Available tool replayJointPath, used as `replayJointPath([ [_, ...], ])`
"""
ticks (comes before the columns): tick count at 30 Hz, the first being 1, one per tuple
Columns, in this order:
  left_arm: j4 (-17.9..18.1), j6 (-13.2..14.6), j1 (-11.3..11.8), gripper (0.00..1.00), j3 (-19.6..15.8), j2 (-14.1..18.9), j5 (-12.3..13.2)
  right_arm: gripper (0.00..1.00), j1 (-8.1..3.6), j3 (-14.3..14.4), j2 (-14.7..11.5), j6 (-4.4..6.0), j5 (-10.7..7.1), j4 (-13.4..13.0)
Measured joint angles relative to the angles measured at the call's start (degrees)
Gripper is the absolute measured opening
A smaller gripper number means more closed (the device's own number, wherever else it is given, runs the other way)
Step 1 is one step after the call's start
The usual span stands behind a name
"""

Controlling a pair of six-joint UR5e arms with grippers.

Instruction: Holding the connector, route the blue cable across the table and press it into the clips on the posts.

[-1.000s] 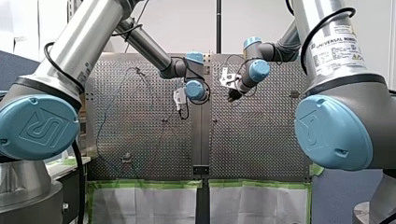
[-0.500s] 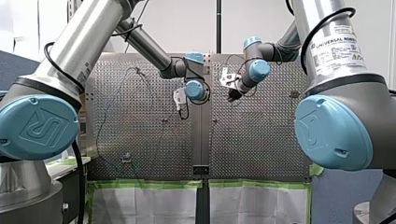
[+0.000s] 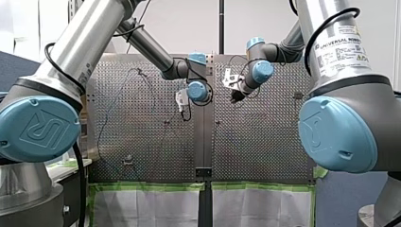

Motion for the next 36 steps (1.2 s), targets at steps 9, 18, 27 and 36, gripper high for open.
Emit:
replayJointPath([
  [9,0.0,0.0,0.0,0.12,0.0,0.0,0.0,0.0,0.0,0.0,0.0,0.0,0.0,0.0],
  [18,0.0,0.0,0.0,0.12,0.0,0.0,0.0,0.0,0.0,-0.01,0.01,0.0,0.0,0.0],
  [27,0.0,0.0,0.0,0.12,0.0,0.0,0.0,0.0,-0.11,0.0,0.01,0.0,0.01,0.0],
  [36,0.0,0.0,0.0,0.12,0.0,0.0,0.0,0.0,-1.05,0.04,0.07,-0.04,0.08,-0.01],
])
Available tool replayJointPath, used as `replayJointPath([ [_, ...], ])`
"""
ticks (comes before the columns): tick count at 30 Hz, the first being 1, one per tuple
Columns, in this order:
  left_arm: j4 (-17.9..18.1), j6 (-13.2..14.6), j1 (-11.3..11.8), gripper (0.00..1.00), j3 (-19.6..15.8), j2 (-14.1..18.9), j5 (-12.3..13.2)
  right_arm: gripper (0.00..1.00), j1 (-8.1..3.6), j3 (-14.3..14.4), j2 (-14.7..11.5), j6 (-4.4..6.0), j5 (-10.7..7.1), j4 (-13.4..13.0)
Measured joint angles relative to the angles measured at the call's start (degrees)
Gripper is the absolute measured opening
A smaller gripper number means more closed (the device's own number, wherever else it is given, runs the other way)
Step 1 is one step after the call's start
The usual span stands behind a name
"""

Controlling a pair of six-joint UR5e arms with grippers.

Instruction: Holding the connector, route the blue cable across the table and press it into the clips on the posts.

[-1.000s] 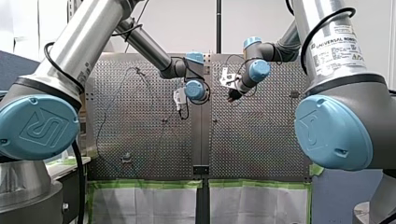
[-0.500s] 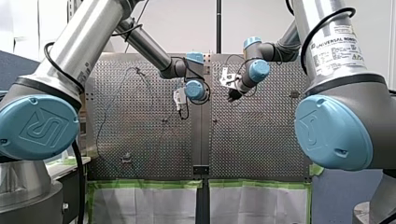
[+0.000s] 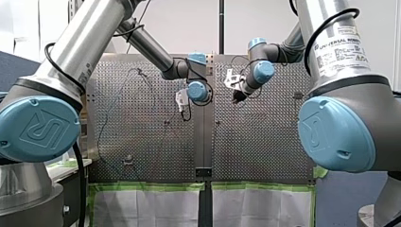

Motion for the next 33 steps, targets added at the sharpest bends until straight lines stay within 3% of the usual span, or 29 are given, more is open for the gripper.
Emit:
replayJointPath([
  [9,0.0,0.0,0.0,0.12,0.0,0.0,0.0,0.0,-0.69,0.03,0.05,-0.02,0.05,0.0],
  [33,0.0,0.0,0.0,0.12,0.0,0.0,0.0,0.0,-0.29,1.51,0.72,-0.2,1.53,-1.5],
])
